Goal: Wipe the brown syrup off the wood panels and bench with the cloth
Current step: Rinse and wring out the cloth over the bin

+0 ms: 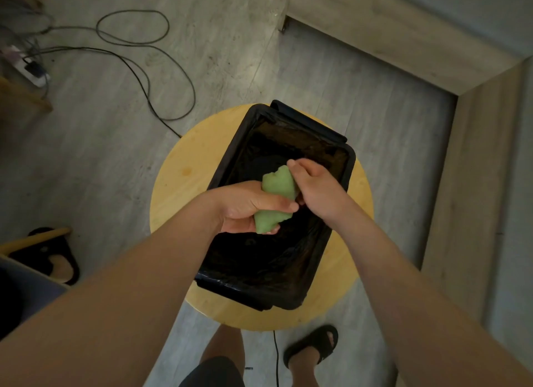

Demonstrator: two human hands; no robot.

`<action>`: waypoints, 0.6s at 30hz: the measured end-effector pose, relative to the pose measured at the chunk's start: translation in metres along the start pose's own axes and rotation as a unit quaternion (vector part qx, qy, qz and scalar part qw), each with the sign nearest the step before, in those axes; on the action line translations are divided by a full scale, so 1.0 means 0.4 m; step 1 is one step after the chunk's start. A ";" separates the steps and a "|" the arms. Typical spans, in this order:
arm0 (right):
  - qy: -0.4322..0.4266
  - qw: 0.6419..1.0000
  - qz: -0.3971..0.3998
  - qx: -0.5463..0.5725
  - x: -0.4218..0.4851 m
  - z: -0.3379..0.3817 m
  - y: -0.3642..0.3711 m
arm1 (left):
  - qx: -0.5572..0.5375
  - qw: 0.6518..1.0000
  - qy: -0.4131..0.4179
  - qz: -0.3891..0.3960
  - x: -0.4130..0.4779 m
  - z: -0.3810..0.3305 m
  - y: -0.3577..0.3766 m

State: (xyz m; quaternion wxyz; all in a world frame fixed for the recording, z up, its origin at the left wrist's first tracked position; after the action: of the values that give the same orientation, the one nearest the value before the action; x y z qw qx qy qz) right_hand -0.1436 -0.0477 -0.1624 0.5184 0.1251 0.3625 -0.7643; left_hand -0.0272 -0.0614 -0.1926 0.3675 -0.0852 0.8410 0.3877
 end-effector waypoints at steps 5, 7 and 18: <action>-0.223 0.946 0.108 -0.211 -0.062 0.086 0.003 | -0.028 0.999 -0.024 -0.038 -0.010 -0.008 -0.039; -0.318 0.873 0.126 -0.346 -0.090 0.115 0.027 | 0.032 0.999 -0.037 -0.010 -0.018 -0.017 -0.022; -0.304 0.791 0.039 -0.529 -0.055 0.102 0.070 | 0.286 0.955 0.000 -0.075 -0.007 -0.037 0.000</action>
State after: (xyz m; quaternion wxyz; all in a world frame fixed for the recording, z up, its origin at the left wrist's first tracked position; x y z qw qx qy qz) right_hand -0.1018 -0.0658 -0.1330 0.6163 -0.3937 0.5288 -0.4308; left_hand -0.0334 -0.0723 -0.1845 0.4047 -0.0396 0.9078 0.1027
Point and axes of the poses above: each hand's wrist, its own x-axis towards the middle knuckle, its own y-axis out of the palm, z = x × y, the point moved 10 cm from there along x, towards the middle knuckle, and after that the axes turned 3 degrees about -x, right-handed, at the moved point
